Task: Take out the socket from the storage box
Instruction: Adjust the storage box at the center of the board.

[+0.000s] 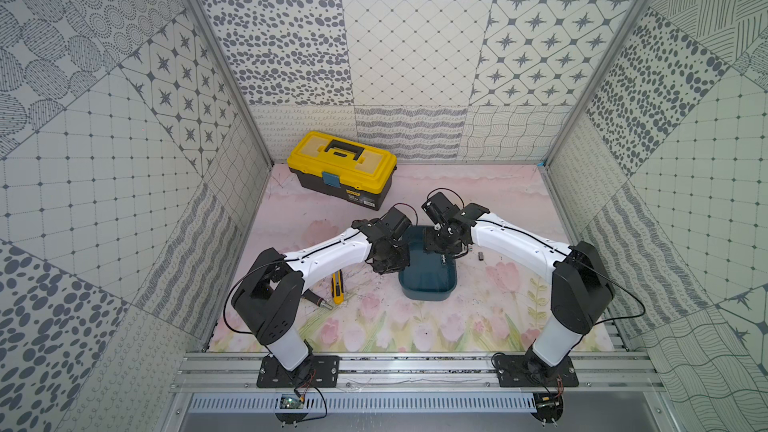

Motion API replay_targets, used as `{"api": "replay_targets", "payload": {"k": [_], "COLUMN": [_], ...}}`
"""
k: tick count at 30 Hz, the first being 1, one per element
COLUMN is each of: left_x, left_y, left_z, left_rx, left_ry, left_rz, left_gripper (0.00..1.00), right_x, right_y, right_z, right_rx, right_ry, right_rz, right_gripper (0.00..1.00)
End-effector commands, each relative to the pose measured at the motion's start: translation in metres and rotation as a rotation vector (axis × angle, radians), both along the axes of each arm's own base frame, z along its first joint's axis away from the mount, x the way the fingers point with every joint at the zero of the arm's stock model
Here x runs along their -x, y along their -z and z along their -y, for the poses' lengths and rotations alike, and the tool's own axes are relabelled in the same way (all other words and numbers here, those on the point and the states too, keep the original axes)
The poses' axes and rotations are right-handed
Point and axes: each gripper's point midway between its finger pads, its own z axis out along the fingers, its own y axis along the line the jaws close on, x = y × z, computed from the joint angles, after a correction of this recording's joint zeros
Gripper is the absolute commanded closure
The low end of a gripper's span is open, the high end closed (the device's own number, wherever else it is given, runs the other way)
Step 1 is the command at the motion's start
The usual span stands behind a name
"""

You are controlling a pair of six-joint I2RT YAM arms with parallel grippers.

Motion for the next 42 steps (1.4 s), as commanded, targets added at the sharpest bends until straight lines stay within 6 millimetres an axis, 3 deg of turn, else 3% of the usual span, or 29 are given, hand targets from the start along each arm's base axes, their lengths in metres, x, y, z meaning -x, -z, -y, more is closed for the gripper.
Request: {"api": "replay_targets", "payload": {"k": [1, 11, 24, 42], "left_x": [0.003, 0.000, 0.001, 0.000], "left_y": [0.004, 0.021, 0.027, 0.026], "left_z": [-0.004, -0.002, -0.002, -0.002], "left_rx": [0.007, 0.025, 0.022, 0.018], "left_ry": [-0.010, 0.013, 0.017, 0.029], "left_rz": [0.015, 0.083, 0.099, 0.113], "left_gripper": [0.98, 0.93, 0.89, 0.90], "right_x": [-0.007, -0.022, -0.031, -0.045], "right_y": [-0.009, 0.017, 0.061, 0.079], "right_z": [-0.011, -0.020, -0.008, 0.005], "right_rx": [-0.050, 0.015, 0.073, 0.095], "right_ry": [-0.022, -0.054, 0.036, 0.103], "right_rz": [0.044, 0.070, 0.014, 0.003], "right_gripper": [0.40, 0.40, 0.43, 0.50]}}
